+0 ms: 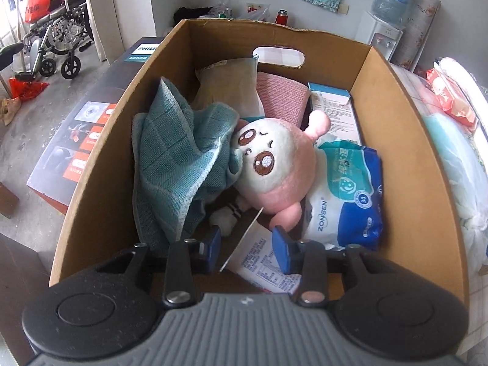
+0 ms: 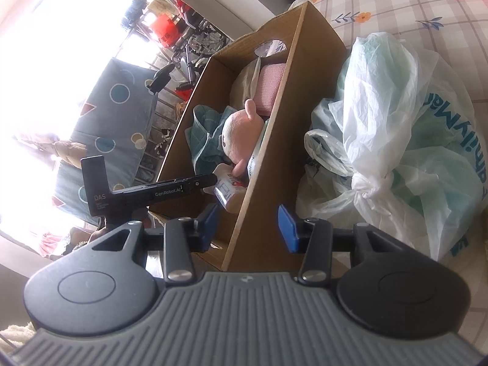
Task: Organize soft objects
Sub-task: 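Move the right tool back to the bed and grasp the striped sock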
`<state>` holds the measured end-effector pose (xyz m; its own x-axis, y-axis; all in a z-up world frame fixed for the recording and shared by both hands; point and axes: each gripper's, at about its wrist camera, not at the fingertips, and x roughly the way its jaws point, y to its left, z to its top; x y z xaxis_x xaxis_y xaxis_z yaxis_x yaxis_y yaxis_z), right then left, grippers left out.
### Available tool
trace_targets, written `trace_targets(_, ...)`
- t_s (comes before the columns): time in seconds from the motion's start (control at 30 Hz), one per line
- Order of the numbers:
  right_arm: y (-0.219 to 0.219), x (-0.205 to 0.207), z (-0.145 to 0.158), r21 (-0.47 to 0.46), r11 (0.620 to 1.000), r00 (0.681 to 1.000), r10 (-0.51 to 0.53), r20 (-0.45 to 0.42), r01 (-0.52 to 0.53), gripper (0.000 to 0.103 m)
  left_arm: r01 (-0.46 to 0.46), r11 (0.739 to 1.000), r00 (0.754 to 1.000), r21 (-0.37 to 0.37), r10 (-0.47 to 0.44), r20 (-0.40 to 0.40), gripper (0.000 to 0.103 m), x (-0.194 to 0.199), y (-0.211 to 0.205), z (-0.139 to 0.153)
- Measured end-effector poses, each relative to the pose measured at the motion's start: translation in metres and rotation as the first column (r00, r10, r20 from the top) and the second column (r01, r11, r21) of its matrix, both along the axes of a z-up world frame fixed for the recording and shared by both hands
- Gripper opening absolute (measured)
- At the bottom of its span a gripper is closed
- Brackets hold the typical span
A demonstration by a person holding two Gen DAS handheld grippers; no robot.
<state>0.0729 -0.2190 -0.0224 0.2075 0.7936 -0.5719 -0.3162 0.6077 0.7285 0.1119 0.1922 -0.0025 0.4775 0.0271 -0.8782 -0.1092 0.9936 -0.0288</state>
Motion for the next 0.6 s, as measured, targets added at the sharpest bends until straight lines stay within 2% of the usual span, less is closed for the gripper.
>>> trace_targets(0.07,0.0,-0.001,-0.002,0.004,1.0,1.0,-0.002,-0.01,0.002,0.044,0.012,1.0,1.0,0.006,-0.012,-0.018,0.037,0.006,0.001,-0.006)
trace_targets(0.1,0.0,-0.001,-0.004,0.005,1.0,1.0,-0.002,-0.016,0.002,0.044,0.013,1.0,1.0,-0.001,-0.013,-0.016,0.031,0.008,0.001,-0.008)
trace_targets(0.13,0.001,-0.002,-0.006,0.006,1.0,1.0,-0.003,-0.02,0.003,0.044,0.018,1.0,1.0,-0.018,-0.018,-0.007,0.018,0.009,0.001,-0.008)
trace_targets(0.2,0.001,-0.002,-0.008,0.008,1.0,1.0,-0.005,-0.029,0.005,0.045,0.026,0.999,1.0,0.024,-0.026,0.007,0.009,0.01,-0.004,-0.004)
trace_targets(0.4,-0.001,-0.005,-0.013,0.01,1.0,0.999,-0.014,-0.038,0.015,0.045,0.123,0.981,0.989,0.148,-0.133,0.062,0.003,-0.007,-0.037,0.005)
trace_targets(0.53,-0.001,-0.004,-0.014,0.005,1.0,0.999,-0.017,-0.042,0.017,0.046,0.244,0.934,0.958,0.261,-0.275,0.086,0.004,-0.029,-0.076,0.008)
trace_targets(0.6,0.0,-0.003,-0.015,0.002,1.0,0.999,-0.015,-0.044,0.015,0.046,0.29,0.912,0.942,0.289,-0.326,0.085,0.004,-0.038,-0.091,0.007)
